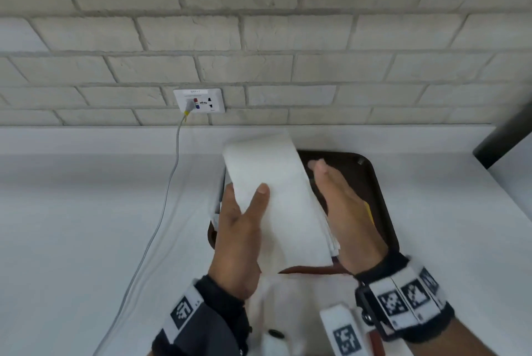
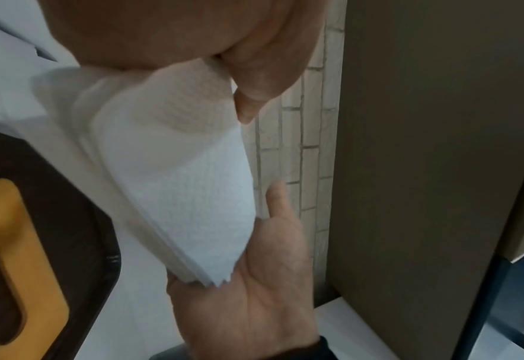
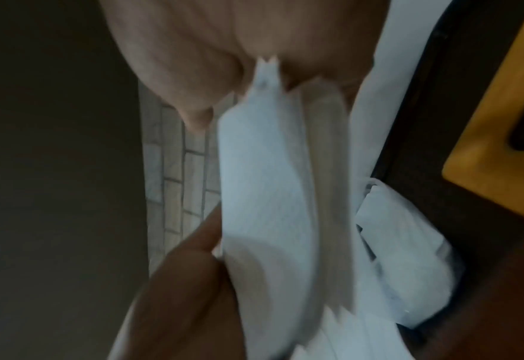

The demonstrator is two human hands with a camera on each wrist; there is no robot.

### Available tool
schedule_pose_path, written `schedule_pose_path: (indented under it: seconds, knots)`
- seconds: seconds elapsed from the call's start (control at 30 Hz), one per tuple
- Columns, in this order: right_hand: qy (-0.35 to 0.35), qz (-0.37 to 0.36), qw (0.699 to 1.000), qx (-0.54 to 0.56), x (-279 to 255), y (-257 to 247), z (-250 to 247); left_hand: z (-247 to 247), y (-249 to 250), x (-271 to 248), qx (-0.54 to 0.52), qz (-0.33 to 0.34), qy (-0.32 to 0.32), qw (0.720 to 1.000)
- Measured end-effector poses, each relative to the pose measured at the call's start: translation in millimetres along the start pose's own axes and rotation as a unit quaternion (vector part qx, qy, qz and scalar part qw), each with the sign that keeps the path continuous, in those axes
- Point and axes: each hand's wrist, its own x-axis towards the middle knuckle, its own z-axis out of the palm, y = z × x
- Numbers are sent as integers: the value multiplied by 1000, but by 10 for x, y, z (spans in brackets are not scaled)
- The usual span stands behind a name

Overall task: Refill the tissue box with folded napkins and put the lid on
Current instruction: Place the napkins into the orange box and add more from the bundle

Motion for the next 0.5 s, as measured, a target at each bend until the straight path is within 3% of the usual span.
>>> schedule_pose_path:
  seconds: [0.1,0.2,0.5]
  knots:
    - [-55,18,998,-28,-251,153,-40,30,-29,-141,27,-3,15,1000]
    - [-60,27,998,-10,-364,213,-144,27,-71,-199,-2,-15,43,999]
    - [-47,72,974,211,-651,395,-208,87,-269,-370,-172,16,9,985]
